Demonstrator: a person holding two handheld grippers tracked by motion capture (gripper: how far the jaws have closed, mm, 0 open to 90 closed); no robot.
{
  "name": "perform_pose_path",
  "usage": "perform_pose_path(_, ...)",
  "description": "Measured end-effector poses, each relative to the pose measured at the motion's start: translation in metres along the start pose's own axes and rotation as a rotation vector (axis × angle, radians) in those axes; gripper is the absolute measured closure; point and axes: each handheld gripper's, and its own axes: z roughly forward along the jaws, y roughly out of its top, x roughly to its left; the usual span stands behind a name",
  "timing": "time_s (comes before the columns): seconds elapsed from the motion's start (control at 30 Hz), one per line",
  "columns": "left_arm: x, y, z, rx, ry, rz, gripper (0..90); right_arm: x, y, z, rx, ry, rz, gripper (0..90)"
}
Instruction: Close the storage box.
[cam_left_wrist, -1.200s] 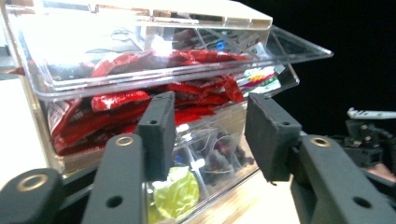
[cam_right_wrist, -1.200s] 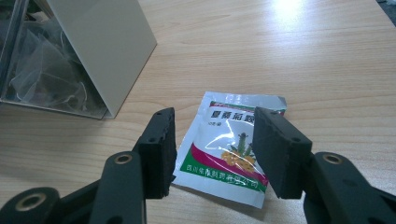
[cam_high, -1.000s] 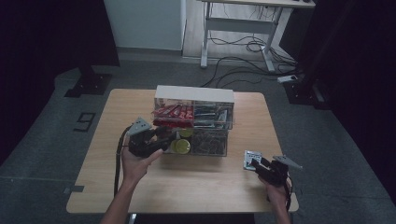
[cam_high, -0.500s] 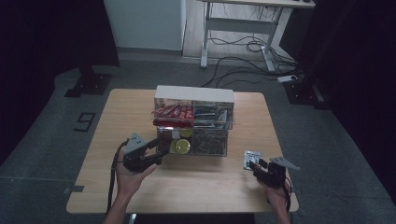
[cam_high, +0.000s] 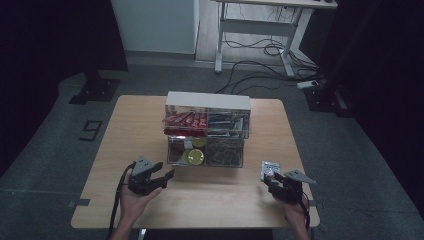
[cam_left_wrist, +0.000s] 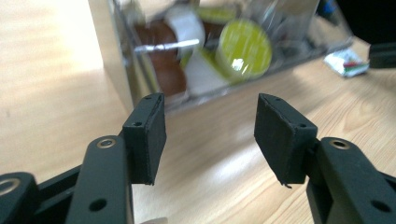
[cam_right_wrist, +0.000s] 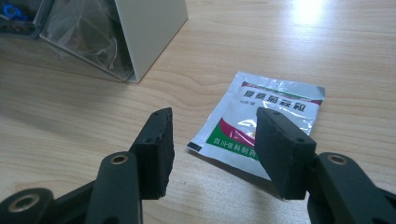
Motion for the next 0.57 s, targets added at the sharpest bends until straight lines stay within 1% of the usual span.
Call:
perform_pose_path(0.1, 0.004, -0.01, 0.006, 0.02, 0.019, -0.008, 42.8, 0.002, -0.001, 0.001, 0.002, 0.001, -0.013, 46.2)
perform_pose_path(0.17, 0.006, -0.015, 0.01, 0.035, 0.012, -0.025, 43.1, 0.004, -0.001, 0.002, 0.002, 0.004, -0.022, 46.1)
perform_pose_path(0.23, 0.006, -0.016, 0.013, 0.047, 0.018, -0.021, 42.9, 0.005, -0.002, 0.003, 0.004, 0.007, -0.029, 45.8)
perform_pose_path(0.3, 0.007, -0.017, 0.014, 0.046, 0.011, -0.025, 43.0, 0.007, -0.002, 0.004, 0.006, 0.009, -0.035, 45.6)
perform_pose_path(0.37, 0.007, -0.017, 0.015, 0.049, 0.013, -0.02, 42.9, 0.008, -0.002, 0.004, 0.005, 0.011, -0.043, 44.9)
perform_pose_path(0.5, 0.006, -0.019, 0.018, 0.054, 0.011, -0.022, 42.5, 0.011, -0.001, 0.002, -0.009, 0.01, -0.057, 42.7)
perform_pose_path(0.57, 0.006, -0.02, 0.02, 0.065, 0.013, -0.018, 42.0, 0.012, 0.0, 0.0, -0.019, 0.011, -0.061, 41.9)
